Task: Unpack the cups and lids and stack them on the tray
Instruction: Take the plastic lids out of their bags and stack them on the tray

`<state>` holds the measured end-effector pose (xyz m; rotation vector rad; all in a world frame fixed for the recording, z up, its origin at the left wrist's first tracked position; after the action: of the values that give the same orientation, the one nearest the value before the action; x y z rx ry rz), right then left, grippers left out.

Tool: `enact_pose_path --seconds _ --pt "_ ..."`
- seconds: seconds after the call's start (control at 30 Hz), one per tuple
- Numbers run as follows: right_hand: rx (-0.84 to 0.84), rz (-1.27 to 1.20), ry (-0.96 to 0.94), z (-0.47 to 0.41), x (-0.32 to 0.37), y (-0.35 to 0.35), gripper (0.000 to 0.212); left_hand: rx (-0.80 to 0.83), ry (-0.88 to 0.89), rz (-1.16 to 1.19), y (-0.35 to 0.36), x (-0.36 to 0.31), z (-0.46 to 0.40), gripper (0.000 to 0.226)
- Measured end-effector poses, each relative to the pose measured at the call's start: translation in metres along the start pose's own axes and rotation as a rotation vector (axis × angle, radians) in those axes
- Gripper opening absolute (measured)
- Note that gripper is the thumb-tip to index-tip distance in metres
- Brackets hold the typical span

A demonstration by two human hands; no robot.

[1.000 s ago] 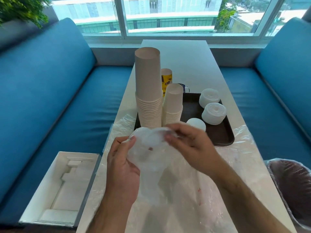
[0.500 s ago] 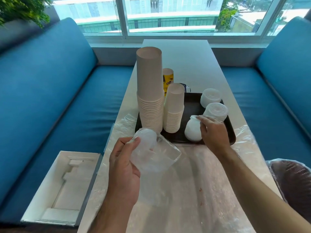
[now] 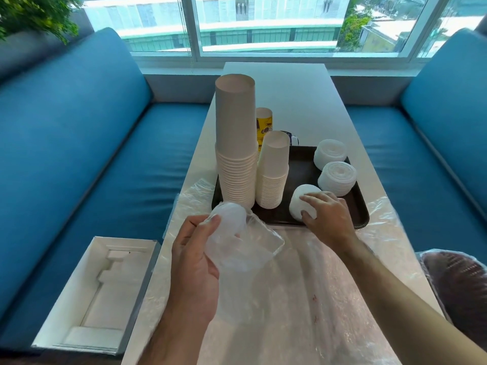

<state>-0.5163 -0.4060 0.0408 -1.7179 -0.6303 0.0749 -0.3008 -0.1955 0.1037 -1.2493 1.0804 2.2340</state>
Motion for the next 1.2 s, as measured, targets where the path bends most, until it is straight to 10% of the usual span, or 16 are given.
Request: enact_pose_path --seconds 0.27,0.4,1.2 --pt "-0.068 -0.479 0.026 0.005 0.048 -0.060 0.021 0.039 -0.002 -0.062 0.006 0.004 0.002 0.010" --pt "0.334 -1.025 -0.021 0.022 0.118 -0.071 0.021 0.078 -0.016 -0.105 0.012 0.010 0.004 0.016" --pt "0.432 -1.489 0.177 0.040 0.113 -0.050 0.031 0.229 0.036 -0.292 0.015 0.017 -0.001 0.041"
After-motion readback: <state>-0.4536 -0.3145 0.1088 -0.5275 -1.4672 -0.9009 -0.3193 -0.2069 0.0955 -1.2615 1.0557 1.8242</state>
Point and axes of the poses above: each hand's wrist, its own z-axis away from the middle knuckle, its own y-axis out of the palm, x = y × z, the point moved 10 cm from there along -z, towards the middle knuckle, and after that the axes turned 2 degrees about z, right-handed, at the moved point
